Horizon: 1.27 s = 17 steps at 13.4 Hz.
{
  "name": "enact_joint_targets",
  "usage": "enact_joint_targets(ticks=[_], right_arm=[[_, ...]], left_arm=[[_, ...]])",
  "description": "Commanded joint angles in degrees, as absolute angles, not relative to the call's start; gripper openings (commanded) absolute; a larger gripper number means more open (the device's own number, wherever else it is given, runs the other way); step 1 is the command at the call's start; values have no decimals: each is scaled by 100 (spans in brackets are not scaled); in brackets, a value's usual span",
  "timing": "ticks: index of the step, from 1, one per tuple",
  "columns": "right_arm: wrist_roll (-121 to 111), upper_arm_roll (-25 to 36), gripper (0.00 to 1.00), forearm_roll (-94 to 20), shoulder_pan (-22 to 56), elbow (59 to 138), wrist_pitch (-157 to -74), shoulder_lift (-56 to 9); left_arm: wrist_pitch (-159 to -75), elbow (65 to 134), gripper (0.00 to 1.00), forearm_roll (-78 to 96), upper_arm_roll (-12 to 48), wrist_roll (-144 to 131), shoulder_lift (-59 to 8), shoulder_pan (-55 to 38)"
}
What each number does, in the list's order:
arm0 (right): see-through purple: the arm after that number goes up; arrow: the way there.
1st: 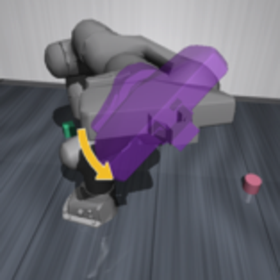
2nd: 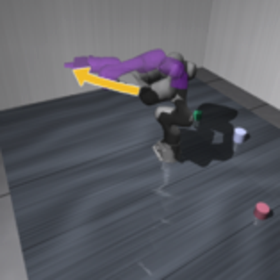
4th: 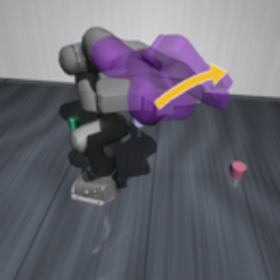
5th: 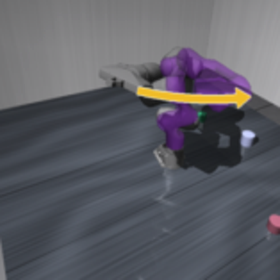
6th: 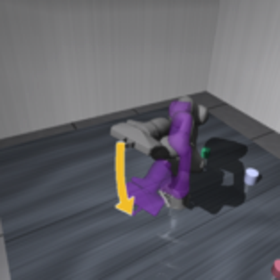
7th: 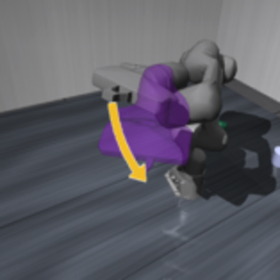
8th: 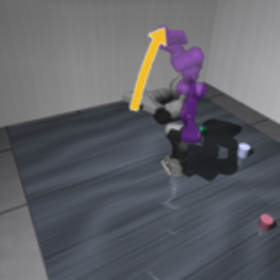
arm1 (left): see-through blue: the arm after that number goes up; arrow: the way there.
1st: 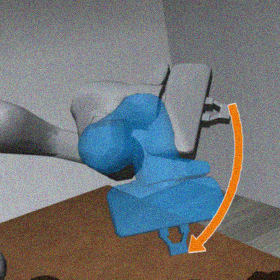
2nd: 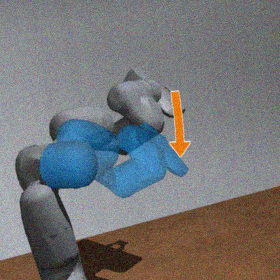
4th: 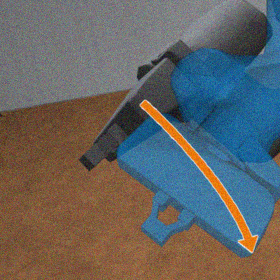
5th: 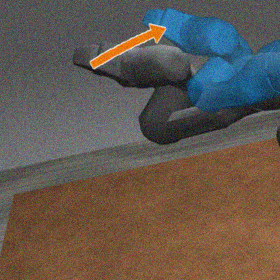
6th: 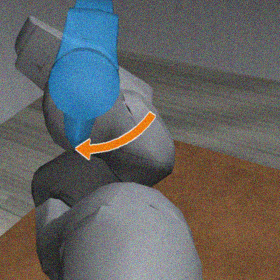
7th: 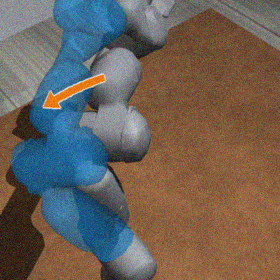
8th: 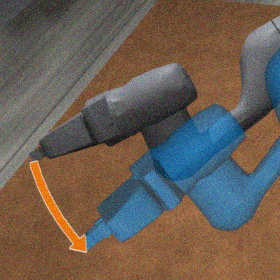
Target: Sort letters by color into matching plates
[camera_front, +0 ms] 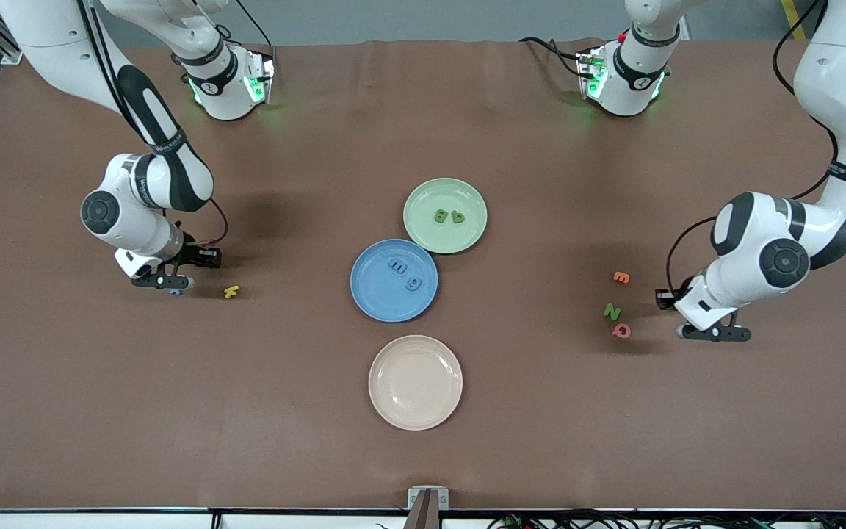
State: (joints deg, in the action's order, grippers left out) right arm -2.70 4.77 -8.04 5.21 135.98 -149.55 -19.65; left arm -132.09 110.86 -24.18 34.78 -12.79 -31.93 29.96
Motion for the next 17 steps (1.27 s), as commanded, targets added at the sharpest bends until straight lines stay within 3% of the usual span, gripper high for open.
enact_joint_targets(ticks=[1,4,6,8,11,15,17], right_arm=[[-149,439,28,-756,536,13737,-15038,-1916],[-106,439,20,-756,536,13729,-15038,-1916],[-79,448,18,-765,527,13702,-14977,-1872],[-123,448,18,-756,466,13571,-14811,-1793],[-88,448,18,-756,466,13072,-13987,-1600],[-79,439,18,-747,510,11842,-12528,-1643],[-88,439,18,-695,492,11707,-12375,-1644]], left_arm=[[-13104,11162,0,-2426,3892,-1432,-3032,3032],[-12956,11162,0,-2426,4402,-1888,-3050,2997],[-12841,11162,0,-2426,4823,-2570,-3093,2884],[-12841,11162,0,-2417,4878,-3397,-3102,2419],[-12832,11153,0,-2417,4878,-4619,-3129,1637],[-12841,11110,0,-2426,4869,-5816,-3304,872],[-12841,11101,0,-2426,4869,-6351,-3383,503]])
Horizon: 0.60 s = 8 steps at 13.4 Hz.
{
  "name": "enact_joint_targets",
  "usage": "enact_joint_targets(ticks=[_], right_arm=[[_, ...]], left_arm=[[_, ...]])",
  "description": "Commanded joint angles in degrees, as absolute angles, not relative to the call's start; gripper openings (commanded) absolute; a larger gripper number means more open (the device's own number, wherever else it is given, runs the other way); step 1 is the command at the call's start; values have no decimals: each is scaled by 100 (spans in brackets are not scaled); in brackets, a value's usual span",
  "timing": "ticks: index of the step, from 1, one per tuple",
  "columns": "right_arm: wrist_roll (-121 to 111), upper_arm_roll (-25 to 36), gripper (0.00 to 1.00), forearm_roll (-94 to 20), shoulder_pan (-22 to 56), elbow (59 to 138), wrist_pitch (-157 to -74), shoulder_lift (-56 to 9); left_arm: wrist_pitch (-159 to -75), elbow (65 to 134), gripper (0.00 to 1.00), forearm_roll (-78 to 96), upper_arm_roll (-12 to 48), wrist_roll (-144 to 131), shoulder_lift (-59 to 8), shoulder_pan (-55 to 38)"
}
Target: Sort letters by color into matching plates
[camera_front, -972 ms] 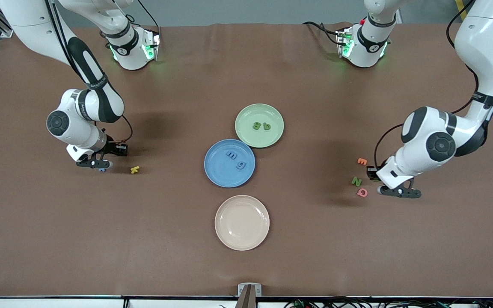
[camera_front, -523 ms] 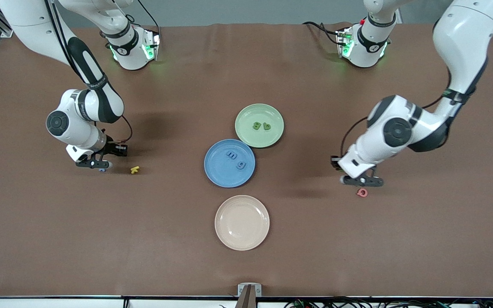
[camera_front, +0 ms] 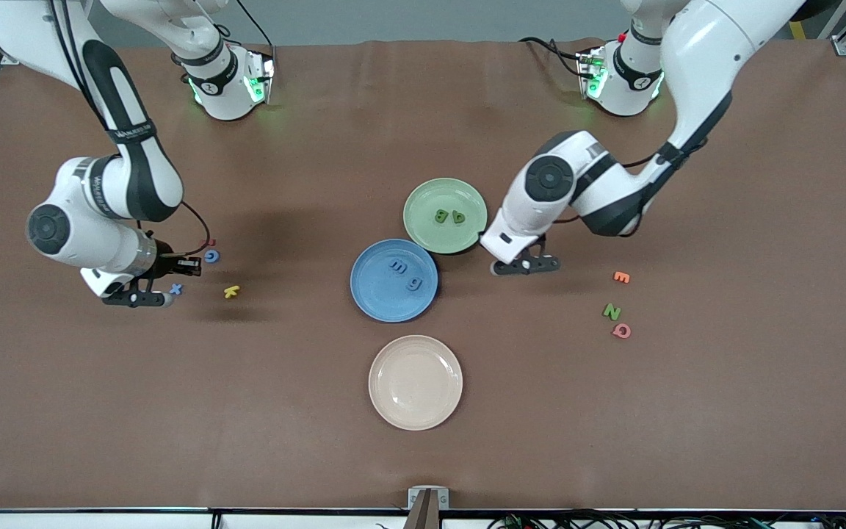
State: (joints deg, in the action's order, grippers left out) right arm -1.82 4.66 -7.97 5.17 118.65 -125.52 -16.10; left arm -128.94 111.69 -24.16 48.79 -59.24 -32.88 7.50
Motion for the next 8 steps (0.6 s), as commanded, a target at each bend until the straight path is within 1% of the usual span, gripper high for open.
enact_joint_targets(ticks=[1,4,5,6,7,8], right_arm=[[-79,439,21,-642,483,11724,-12366,-1644],[-62,431,38,-642,475,11978,-12462,-1670],[-62,431,43,-642,475,12119,-12576,-1670],[-62,431,46,-642,483,12285,-12725,-1670],[-53,439,49,-642,483,12444,-12901,-1661],[-53,439,50,-642,483,12611,-13085,-1661]], left_arm=[[-12841,11101,0,-2426,4869,-6685,-3401,327],[-12876,11101,1,-2426,4860,-7319,-3533,-69],[-12911,11101,4,-2443,4860,-7574,-3577,-183],[-12929,11101,8,-2478,4852,-7768,-3621,-289],[-12929,11101,21,-2487,4843,-7874,-3647,-360],[-12929,11109,53,-2487,4843,-7901,-3656,-369]])
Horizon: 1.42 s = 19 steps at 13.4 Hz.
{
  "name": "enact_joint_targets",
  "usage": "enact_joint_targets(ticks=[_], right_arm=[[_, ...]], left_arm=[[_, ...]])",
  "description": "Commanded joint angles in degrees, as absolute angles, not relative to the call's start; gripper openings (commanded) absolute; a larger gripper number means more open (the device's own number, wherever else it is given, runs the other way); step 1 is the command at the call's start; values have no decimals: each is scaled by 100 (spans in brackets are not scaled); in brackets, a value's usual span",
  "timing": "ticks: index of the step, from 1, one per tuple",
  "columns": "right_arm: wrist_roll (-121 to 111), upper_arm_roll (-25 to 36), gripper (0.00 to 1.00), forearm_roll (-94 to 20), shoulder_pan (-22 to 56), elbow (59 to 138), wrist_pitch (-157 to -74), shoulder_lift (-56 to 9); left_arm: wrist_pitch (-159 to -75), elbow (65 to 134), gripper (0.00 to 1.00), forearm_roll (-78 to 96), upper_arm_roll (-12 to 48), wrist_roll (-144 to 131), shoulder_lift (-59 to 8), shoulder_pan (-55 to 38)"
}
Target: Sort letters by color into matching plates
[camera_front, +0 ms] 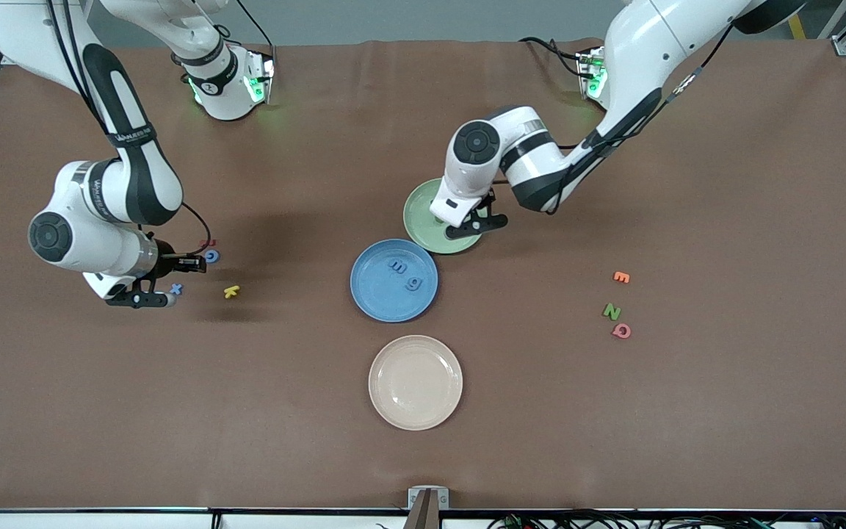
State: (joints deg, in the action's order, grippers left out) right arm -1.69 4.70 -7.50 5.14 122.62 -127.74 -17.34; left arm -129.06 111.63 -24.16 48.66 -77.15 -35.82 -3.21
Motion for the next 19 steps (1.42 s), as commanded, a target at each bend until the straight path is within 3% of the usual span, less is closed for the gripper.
enact_joint_targets(ticks=[1,2,3,13,19], right_arm=[[-53,439,51,-642,475,12760,-13261,-1661],[-53,439,51,-642,475,12927,-13489,-1652],[-53,439,51,-642,466,13077,-13665,-1635],[-53,439,60,-642,475,13816,-14836,-1644],[-35,431,60,-642,466,13939,-15046,-1652]], left_arm=[[-12929,11109,89,-2487,4843,-7962,-3656,-378],[-12929,11101,100,-2496,4843,-8137,-3665,-378],[-12929,11101,100,-2496,4843,-8226,-3656,-421],[-12841,10775,100,-2627,4588,-7157,-3489,482],[-12832,10828,91,-2848,4588,-5014,-3472,1440]])
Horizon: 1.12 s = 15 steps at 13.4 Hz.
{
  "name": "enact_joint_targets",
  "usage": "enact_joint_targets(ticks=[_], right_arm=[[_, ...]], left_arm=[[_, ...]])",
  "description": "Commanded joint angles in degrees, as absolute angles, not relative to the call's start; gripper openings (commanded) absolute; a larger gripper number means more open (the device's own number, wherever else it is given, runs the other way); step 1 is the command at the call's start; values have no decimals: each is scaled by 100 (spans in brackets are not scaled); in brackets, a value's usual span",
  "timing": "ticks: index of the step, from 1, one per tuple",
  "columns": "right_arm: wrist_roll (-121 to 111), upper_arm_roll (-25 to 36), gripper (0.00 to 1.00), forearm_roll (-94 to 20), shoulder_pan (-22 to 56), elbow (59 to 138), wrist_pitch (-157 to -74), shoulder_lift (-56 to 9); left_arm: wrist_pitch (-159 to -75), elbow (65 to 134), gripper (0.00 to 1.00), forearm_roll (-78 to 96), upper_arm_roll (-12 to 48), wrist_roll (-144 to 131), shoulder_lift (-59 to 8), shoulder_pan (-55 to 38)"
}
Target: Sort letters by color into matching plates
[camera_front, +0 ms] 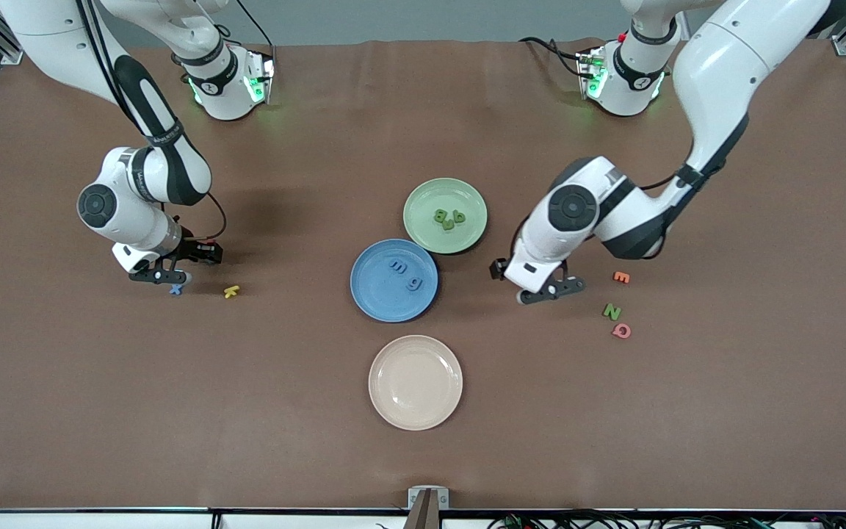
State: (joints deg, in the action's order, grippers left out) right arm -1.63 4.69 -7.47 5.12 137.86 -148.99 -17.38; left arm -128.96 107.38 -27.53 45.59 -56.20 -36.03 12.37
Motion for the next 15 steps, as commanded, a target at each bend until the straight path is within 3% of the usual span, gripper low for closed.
enact_joint_targets(ticks=[1,10,15], right_arm=[[-35,431,60,-642,475,13992,-15125,-1652],[-9,431,57,-642,501,14054,-15381,-1670],[97,431,56,-642,501,14150,-15486,-1670]], left_arm=[[-12832,10837,90,-2848,4588,-4610,-3472,1555],[-12832,10872,85,-2988,4588,-1286,-3551,2723],[-12911,10934,80,-3619,4579,-1020,-3823,3041]])
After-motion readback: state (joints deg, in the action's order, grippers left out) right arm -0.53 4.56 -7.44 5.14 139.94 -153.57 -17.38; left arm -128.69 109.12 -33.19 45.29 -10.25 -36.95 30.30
